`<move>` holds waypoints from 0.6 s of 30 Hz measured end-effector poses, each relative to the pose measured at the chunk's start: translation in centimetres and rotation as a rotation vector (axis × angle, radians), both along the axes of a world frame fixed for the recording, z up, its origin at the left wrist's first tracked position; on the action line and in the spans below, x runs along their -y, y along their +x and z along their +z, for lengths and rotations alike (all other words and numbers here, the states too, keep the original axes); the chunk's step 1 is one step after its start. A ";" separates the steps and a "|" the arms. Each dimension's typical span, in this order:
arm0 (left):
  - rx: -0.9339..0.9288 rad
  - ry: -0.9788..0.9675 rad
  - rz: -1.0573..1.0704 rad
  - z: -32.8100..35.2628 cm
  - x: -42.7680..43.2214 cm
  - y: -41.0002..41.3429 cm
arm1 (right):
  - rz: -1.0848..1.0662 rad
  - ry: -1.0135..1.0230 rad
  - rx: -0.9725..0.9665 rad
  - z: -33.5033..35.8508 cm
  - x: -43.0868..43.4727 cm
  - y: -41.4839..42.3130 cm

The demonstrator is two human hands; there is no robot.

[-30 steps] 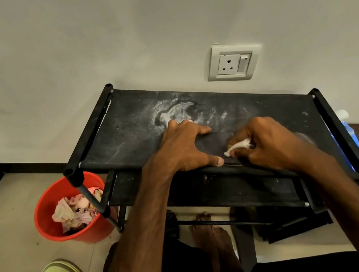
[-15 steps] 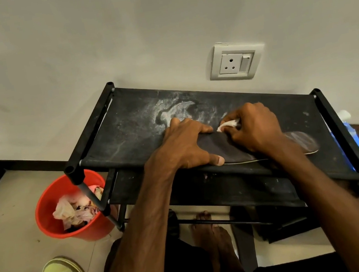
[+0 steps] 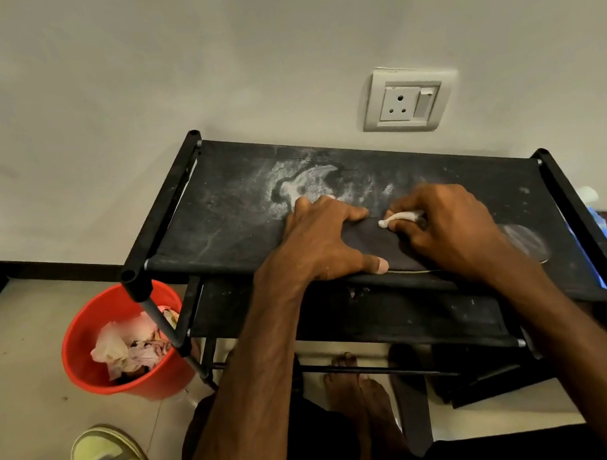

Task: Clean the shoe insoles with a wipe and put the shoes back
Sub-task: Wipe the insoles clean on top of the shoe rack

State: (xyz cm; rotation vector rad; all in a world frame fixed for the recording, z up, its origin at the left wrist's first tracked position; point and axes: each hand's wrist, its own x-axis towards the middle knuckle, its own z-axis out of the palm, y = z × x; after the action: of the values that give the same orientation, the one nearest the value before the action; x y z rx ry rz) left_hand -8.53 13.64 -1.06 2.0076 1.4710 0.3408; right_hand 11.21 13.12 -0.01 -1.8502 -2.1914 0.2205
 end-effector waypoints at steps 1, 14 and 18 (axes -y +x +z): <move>0.004 -0.001 0.006 -0.1 0.0 0.0 | 0.011 -0.056 -0.003 0.2 0.1 0.0; 0.023 -0.009 0.005 -0.3 0.0 -0.1 | 0.150 -0.222 -0.100 1.6 3.1 1.9; 0.013 -0.006 -0.004 -0.2 -0.1 -0.2 | 0.087 -0.185 -0.039 1.5 2.8 1.2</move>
State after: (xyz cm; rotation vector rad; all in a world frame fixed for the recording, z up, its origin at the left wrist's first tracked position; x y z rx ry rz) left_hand -8.70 13.75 -1.23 1.9999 1.4577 0.3465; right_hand 12.43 10.29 1.53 -1.8257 -2.2953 0.4882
